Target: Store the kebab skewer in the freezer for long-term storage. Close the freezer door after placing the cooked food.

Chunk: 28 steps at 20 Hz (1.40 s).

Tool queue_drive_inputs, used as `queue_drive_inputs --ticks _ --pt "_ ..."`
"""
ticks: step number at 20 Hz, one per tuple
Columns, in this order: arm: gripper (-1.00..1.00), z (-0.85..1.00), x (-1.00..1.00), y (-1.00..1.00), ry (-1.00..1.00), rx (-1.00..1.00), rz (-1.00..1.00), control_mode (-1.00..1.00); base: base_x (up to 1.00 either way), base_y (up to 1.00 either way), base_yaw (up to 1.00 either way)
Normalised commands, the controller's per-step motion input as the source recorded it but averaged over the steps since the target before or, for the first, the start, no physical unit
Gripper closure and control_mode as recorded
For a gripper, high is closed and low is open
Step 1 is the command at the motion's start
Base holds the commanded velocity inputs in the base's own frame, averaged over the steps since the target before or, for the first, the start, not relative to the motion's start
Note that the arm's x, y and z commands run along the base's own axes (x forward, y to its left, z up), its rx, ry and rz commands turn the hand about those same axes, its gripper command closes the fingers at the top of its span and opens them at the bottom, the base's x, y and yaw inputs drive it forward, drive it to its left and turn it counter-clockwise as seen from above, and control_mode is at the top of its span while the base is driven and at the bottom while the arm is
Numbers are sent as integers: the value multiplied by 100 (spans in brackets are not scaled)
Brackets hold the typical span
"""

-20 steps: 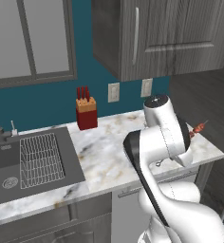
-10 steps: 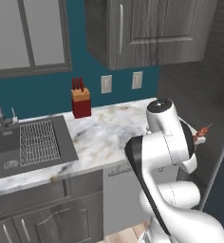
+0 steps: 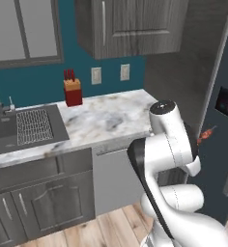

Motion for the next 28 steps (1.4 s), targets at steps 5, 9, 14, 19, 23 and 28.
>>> queue_drive_inputs --ticks 5,9,14,19,23,28 --pt "100 0 0 0 0 0 0 100 -76 -8 -20" --pt "100 0 0 0 0 0 0 100 -56 -36 -32" --pt "100 0 0 0 0 0 0 100 -13 -47 -39" --pt "100 0 0 0 0 0 0 100 0 -64 -34" --pt "100 0 0 0 0 0 0 100 0 -47 -10" --pt "100 0 0 0 0 0 0 100 0 -67 5"
